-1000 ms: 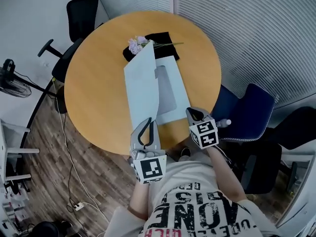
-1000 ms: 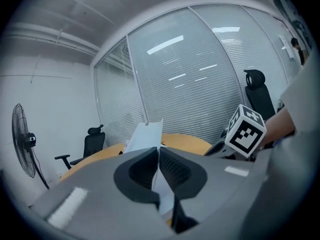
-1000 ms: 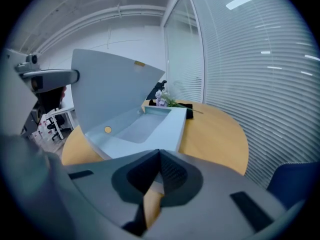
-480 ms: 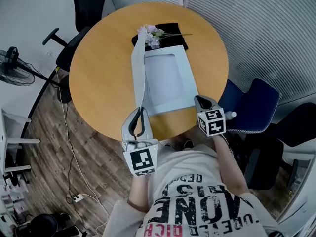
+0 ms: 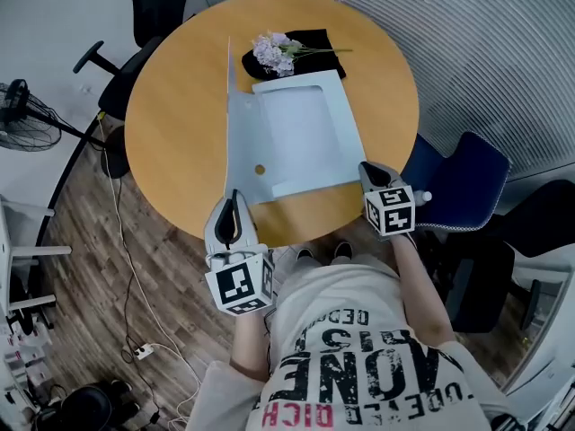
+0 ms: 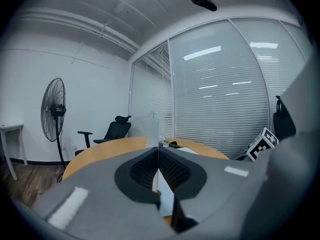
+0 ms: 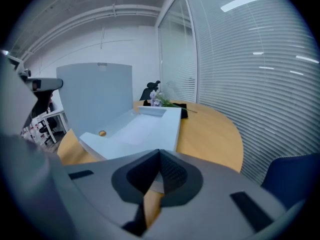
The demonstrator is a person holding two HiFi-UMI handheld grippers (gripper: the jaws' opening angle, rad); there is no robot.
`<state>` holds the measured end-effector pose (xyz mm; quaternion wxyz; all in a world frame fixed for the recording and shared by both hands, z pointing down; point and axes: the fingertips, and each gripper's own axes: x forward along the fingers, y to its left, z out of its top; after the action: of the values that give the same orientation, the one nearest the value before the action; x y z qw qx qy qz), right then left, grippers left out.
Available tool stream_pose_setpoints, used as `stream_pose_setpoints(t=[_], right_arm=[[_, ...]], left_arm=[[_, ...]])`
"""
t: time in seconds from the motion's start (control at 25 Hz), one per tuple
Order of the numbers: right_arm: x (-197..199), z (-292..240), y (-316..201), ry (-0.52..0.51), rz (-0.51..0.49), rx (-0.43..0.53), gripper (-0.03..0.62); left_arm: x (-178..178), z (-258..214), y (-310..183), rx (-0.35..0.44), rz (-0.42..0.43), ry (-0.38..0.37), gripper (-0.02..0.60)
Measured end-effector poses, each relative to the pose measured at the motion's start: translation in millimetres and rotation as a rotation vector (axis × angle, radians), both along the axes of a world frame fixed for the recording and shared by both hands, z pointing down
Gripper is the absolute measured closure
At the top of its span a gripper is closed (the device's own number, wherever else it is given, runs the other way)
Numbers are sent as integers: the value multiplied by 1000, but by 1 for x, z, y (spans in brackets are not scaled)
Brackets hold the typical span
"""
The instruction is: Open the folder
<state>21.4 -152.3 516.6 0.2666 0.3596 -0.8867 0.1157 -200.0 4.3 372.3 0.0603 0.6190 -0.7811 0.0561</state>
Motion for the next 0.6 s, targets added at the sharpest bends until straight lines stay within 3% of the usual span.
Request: stream_pose_setpoints(t=[0.44,0.6], right_arm=[[-2,1,0,5,47,-38,582],[0,4,1,0,61,-62,582]], left_arm=[[-53,19,28,-55,-133,137,568],[-66,29,35,-92,-162,155,568]])
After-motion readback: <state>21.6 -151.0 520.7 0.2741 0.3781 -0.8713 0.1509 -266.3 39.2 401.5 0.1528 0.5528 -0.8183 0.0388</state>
